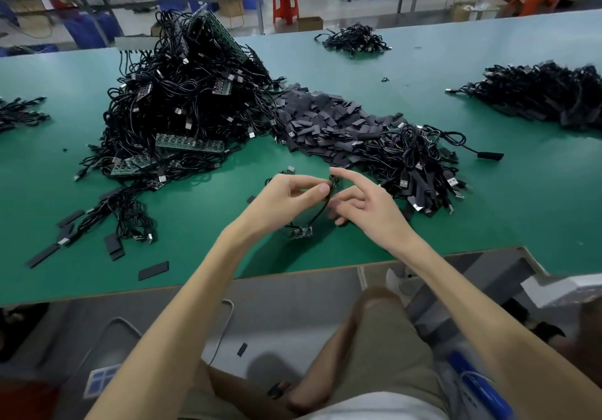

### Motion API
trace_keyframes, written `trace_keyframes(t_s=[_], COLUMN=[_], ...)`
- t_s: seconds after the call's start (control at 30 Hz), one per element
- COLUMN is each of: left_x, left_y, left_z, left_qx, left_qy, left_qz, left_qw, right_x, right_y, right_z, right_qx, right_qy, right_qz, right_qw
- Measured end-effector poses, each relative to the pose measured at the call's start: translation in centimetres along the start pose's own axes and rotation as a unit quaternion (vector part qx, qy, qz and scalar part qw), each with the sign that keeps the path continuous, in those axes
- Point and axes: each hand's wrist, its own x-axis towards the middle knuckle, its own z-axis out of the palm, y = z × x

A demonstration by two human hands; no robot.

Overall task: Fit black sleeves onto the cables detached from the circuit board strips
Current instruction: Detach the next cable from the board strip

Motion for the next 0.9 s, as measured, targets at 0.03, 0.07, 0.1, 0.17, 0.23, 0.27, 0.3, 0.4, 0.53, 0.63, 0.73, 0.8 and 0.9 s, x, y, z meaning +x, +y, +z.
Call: trace_keyframes(t_s=[0.03, 0.07, 0.1, 0.17, 0.23, 0.27, 0.3, 0.4, 0.53, 0.63, 0.73, 0.8, 0.9], left_x=[-0.5, -1.0, -1.4, -2.3, -3.1, -3.5, -3.7, -4.2, -4.1, -3.7, -3.2, -2.8, -2.4], left_y=[-0.2, -0.4, -0.6, -1.3, -2.0, -2.3, -2.5, -3.2, -3.6, -3.6, -3.3, -3.2, -3.0], left_z=[-0.1, -0.3, -0.5, -1.2, -1.8, -2.0, -2.1, -1.9, -1.8, -1.0, 0.2, 1.0, 1.7], left_qx=[0.026, 0.044, 0.07, 0.151, 0.217, 0.236, 0.244, 0.24, 0.148, 0.128, 0.079, 0.07, 0.067], left_qy=[-0.023, -0.046, -0.063, -0.071, -0.073, -0.077, -0.076, -0.025, 0.099, 0.123, 0.129, 0.136, 0.153], left_qz=[0.003, 0.004, 0.006, 0.009, 0.015, 0.017, 0.017, 0.031, 0.024, 0.028, 0.019, 0.012, 0.007], left_qw=[0.999, 0.998, 0.996, 0.986, 0.973, 0.969, 0.967, 0.97, 0.984, 0.984, 0.988, 0.988, 0.986], right_x=[0.0, 0.0, 0.0, -0.1, -0.2, -0.1, 0.0, 0.1, -0.1, -0.3, -0.4, -0.4, -0.4], right_y=[0.0, 0.1, 0.1, 0.2, 0.3, 0.4, 0.4, 0.5, 0.6, 0.4, 0.2, 0.2, 0.2], right_z=[0.0, 0.0, 0.0, 0.1, 0.1, 0.1, 0.1, 0.1, 0.0, 0.3, 0.4, 0.3, 0.4], right_qx=[-0.007, -0.013, -0.016, -0.014, -0.007, -0.003, -0.002, -0.003, -0.023, -0.038, -0.073, -0.103, -0.115], right_qy=[-0.004, -0.008, -0.01, -0.015, -0.018, -0.019, -0.019, -0.018, -0.027, -0.056, -0.056, -0.045, -0.045], right_qz=[-0.003, -0.005, -0.005, -0.001, 0.001, 0.002, 0.001, 0.004, 0.004, -0.008, -0.018, -0.021, -0.019], right_qw=[1.0, 1.0, 1.0, 1.0, 1.0, 1.0, 1.0, 1.0, 0.999, 0.998, 0.996, 0.993, 0.992])
